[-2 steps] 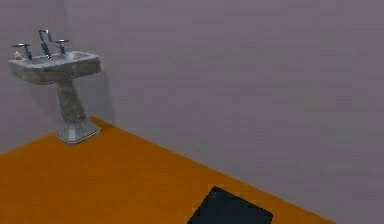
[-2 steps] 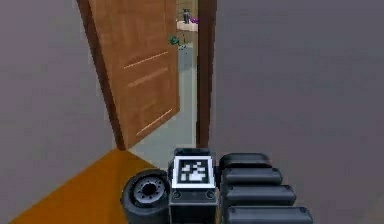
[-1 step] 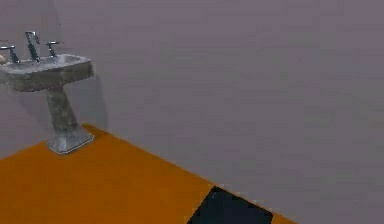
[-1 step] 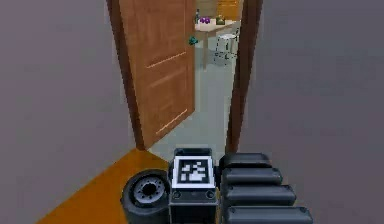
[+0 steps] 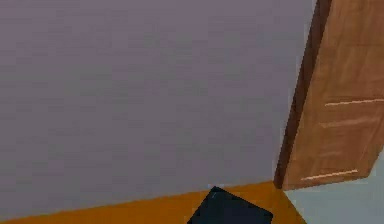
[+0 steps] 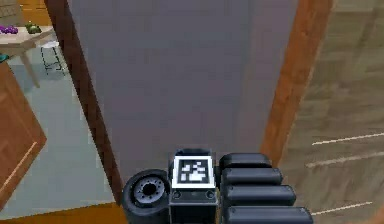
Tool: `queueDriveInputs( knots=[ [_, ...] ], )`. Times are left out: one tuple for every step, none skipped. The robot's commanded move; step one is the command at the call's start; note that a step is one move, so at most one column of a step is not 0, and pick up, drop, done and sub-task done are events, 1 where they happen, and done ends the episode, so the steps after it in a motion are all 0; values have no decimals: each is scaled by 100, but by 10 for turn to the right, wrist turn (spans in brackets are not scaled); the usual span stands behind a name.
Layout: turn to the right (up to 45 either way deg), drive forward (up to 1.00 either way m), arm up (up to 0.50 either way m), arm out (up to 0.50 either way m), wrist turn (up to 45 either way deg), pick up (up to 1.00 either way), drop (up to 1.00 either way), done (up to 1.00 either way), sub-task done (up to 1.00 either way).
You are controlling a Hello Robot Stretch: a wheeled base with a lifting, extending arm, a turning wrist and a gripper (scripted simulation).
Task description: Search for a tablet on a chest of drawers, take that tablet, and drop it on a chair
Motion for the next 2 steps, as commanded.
queueDriveInputs(
  knots=[
    [90,0,0,0,0,0,0,0,0],
    [0,80,0,0,0,0,0,0,0]
  ],
)
